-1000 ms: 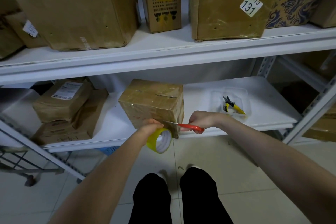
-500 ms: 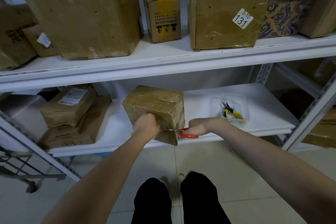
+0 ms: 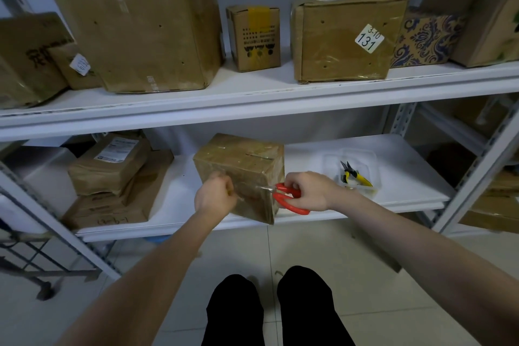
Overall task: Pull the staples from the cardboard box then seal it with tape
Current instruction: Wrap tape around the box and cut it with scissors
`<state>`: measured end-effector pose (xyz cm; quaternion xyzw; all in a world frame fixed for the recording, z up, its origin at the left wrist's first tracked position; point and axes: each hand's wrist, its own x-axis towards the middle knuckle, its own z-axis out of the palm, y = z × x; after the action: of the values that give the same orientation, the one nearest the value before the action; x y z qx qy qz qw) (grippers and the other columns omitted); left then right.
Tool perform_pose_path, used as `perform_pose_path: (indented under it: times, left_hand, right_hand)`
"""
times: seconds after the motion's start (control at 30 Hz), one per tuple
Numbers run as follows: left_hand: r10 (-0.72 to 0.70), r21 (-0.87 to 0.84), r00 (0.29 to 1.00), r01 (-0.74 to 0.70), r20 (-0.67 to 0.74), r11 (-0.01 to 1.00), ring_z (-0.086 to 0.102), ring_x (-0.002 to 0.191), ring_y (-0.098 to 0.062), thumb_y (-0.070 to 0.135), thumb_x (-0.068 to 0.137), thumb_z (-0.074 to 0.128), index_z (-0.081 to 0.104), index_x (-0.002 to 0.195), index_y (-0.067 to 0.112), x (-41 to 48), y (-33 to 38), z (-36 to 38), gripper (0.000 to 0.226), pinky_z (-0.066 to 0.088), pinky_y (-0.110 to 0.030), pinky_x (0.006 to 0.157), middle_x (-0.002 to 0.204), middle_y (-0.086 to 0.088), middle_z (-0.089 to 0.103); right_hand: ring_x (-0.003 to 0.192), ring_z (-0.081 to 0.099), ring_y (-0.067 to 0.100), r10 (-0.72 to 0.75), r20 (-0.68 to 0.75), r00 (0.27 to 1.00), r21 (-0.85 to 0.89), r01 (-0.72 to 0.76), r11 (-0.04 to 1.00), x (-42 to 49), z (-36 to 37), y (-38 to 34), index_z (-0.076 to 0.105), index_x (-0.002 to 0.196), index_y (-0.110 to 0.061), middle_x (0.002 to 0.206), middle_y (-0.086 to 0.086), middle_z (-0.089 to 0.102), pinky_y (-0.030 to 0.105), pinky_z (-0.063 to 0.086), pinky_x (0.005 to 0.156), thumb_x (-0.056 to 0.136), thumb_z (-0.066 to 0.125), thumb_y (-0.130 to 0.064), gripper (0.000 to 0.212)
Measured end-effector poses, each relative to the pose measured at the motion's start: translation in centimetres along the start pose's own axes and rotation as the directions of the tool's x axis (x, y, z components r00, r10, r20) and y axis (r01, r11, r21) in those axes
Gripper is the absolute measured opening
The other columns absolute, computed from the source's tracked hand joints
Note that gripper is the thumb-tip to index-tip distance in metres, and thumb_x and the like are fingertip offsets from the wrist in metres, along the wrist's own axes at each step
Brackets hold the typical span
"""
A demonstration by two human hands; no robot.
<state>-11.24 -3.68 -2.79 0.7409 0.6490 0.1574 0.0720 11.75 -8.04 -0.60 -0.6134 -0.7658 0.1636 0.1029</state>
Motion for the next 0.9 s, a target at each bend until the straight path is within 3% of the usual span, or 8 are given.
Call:
perform_pose_path:
  times: [0.2, 0.43, 0.53, 0.57, 0.63, 0.7, 0.77, 0.9]
  left_hand:
    - [0.065, -0.067, 0.995, -0.070, -0.082, 0.995, 0.061, 0.107, -0.017, 0.019, 0.079, 0.062, 0.065, 0.080, 0.020, 0.2, -0.6, -1.3, 0.003, 0.039, -0.020, 0.071, 0.147, 0.011, 0.042]
    - [0.110, -0.066, 0.990, -0.105, 0.083, 0.992, 0.059, 0.112, -0.017, 0.018, 0.078, 0.062, 0.055, 0.070, 0.028, 1.1, -1.0, -1.9, 0.014, 0.039, -0.021, 0.071, 0.152, 0.012, 0.034]
    - [0.115, -0.068, 0.989, -0.109, 0.096, 0.992, 0.057, 0.115, -0.015, 0.019, 0.078, 0.063, 0.053, 0.067, 0.029, 1.3, -1.2, -2.1, 0.018, 0.040, -0.021, 0.075, 0.152, 0.013, 0.035]
    - [0.117, -0.072, 0.989, -0.111, 0.086, 0.991, 0.056, 0.117, -0.014, 0.018, 0.078, 0.063, 0.054, 0.068, 0.028, 1.4, -1.1, -2.2, 0.017, 0.041, -0.021, 0.076, 0.150, 0.013, 0.037]
    - [0.110, -0.090, 0.991, -0.104, 0.072, 0.991, 0.056, 0.118, -0.015, 0.017, 0.078, 0.062, 0.057, 0.071, 0.026, 1.5, -1.4, -2.3, 0.012, 0.042, -0.022, 0.079, 0.148, 0.012, 0.041]
    - [0.111, -0.112, 0.992, -0.104, 0.058, 0.988, 0.056, 0.118, -0.015, 0.017, 0.077, 0.063, 0.060, 0.073, 0.024, 1.6, -1.7, -2.2, 0.009, 0.044, -0.024, 0.081, 0.147, 0.011, 0.043]
    - [0.117, -0.132, 0.992, -0.111, 0.040, 0.985, 0.057, 0.117, -0.016, 0.017, 0.077, 0.063, 0.063, 0.075, 0.022, 1.5, -1.7, -2.1, 0.005, 0.045, -0.025, 0.083, 0.143, 0.010, 0.049]
    - [0.096, -0.236, 0.995, -0.101, -0.030, 0.967, 0.061, 0.100, -0.018, 0.015, 0.075, 0.064, 0.067, 0.076, 0.018, 1.1, -2.1, -1.5, 0.005, 0.048, -0.028, 0.081, 0.110, 0.003, 0.064]
  right_hand:
    - [0.086, 0.062, 0.023, 0.190, -0.346, 0.919, 0.006, -0.200, 0.980, 2.0, -1.0, -2.8, 0.057, 0.094, -0.020, 0.085, -0.004, 0.064, 0.027, 0.043, 0.064, 0.081, 0.054, -0.062, 0.044]
    - [0.087, 0.064, 0.027, 0.205, -0.312, 0.928, 0.003, -0.215, 0.977, 6.9, -2.3, -5.3, 0.063, 0.088, -0.012, 0.088, 0.005, 0.066, 0.029, 0.045, 0.063, 0.080, 0.070, -0.046, 0.035]
    - [0.089, 0.063, 0.030, 0.214, -0.299, 0.930, -0.029, -0.233, 0.972, 7.9, -1.6, -5.8, 0.065, 0.092, -0.006, 0.096, 0.010, 0.066, 0.032, 0.046, 0.065, 0.090, 0.062, -0.031, 0.024]
    - [0.091, 0.062, 0.029, 0.161, -0.361, 0.919, -0.080, -0.202, 0.976, 7.9, -1.2, -5.7, 0.066, 0.092, -0.007, 0.096, 0.009, 0.064, 0.033, 0.045, 0.064, 0.092, 0.059, -0.026, 0.020]
    - [0.089, 0.061, 0.027, -0.152, -0.503, 0.851, -0.271, 0.012, 0.963, 8.1, 0.2, -5.8, 0.069, 0.086, -0.012, 0.090, 0.004, 0.062, 0.033, 0.042, 0.064, 0.087, 0.060, -0.023, 0.014]
    - [0.080, 0.060, 0.026, -0.426, -0.399, 0.812, -0.545, 0.163, 0.822, 8.0, 1.6, -5.8, 0.070, 0.077, -0.016, 0.082, 0.003, 0.061, 0.033, 0.041, 0.066, 0.071, 0.071, -0.031, 0.016]
    - [0.078, 0.057, 0.026, -0.458, -0.291, 0.840, -0.684, 0.153, 0.714, 7.8, 3.0, -5.6, 0.067, 0.082, -0.013, 0.085, 0.006, 0.060, 0.034, 0.042, 0.068, 0.057, 0.074, -0.026, 0.029]
    - [0.076, 0.053, 0.027, -0.500, -0.355, 0.790, -0.738, 0.092, 0.669, 8.0, 4.4, -5.8, 0.058, 0.085, -0.009, 0.084, 0.008, 0.057, 0.037, 0.032, 0.071, 0.060, 0.057, -0.008, 0.026]
